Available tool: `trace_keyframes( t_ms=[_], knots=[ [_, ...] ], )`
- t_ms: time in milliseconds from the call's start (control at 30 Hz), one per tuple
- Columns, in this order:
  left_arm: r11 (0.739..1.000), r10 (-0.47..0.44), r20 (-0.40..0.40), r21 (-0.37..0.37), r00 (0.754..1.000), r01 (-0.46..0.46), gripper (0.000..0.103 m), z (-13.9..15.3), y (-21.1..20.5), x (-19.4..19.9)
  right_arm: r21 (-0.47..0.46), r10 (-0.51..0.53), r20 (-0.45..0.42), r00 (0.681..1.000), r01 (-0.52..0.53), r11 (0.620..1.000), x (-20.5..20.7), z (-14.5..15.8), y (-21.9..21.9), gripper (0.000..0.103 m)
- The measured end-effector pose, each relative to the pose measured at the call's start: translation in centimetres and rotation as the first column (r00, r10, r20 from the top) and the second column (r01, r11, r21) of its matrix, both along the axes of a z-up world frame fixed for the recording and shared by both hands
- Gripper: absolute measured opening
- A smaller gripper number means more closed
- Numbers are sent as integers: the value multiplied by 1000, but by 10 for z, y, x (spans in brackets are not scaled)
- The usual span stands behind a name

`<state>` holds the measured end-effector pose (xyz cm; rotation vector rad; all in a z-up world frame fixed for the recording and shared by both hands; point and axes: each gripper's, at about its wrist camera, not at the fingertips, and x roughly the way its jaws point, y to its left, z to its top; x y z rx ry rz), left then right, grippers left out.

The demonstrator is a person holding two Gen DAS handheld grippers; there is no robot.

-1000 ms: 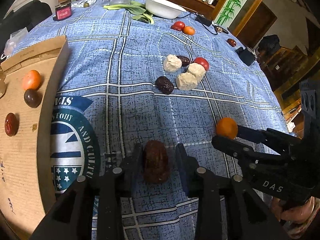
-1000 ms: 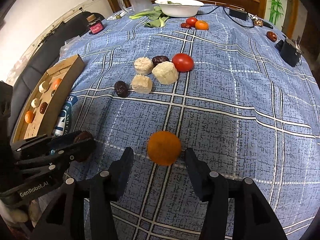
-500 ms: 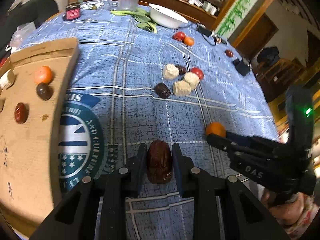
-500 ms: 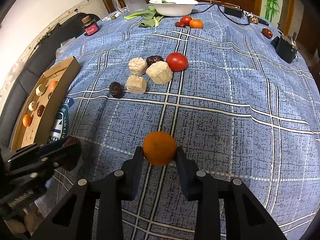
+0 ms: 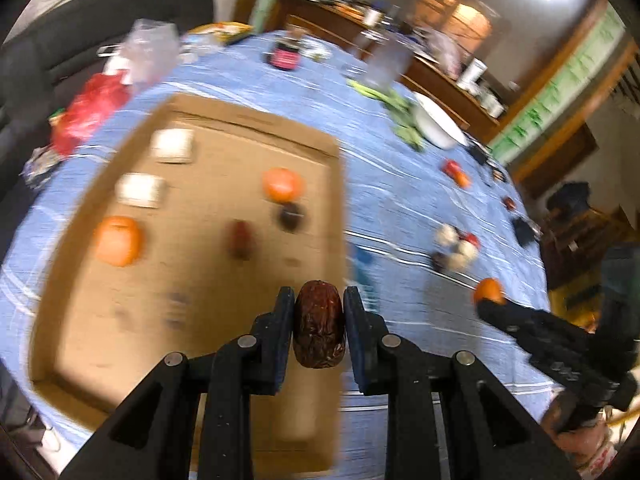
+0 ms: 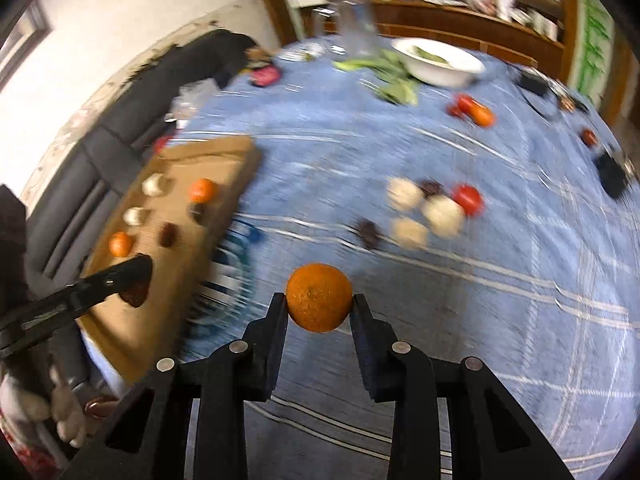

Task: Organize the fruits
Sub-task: 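Lower the red date and mandarin into the box, open both grippers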

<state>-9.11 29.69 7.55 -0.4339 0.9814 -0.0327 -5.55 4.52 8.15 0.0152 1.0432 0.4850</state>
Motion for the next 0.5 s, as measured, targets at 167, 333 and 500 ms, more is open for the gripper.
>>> trace_keyframes(
  t_ms=[167,333,500],
  knots=[
    [997,57,-45,46,997,-55,24,-9,44,-4,25,101,-3,995,-101,995,1,8,57,35],
    [994,53,-87,98,995,-44,24,-21,69,-2,44,197,-35,980,-196,980,0,0,119,35],
    [995,12,-132,100,991,2,24,-38,79,4,13,242,-56,969,-241,970,-7,-20,162,35]
  ],
)
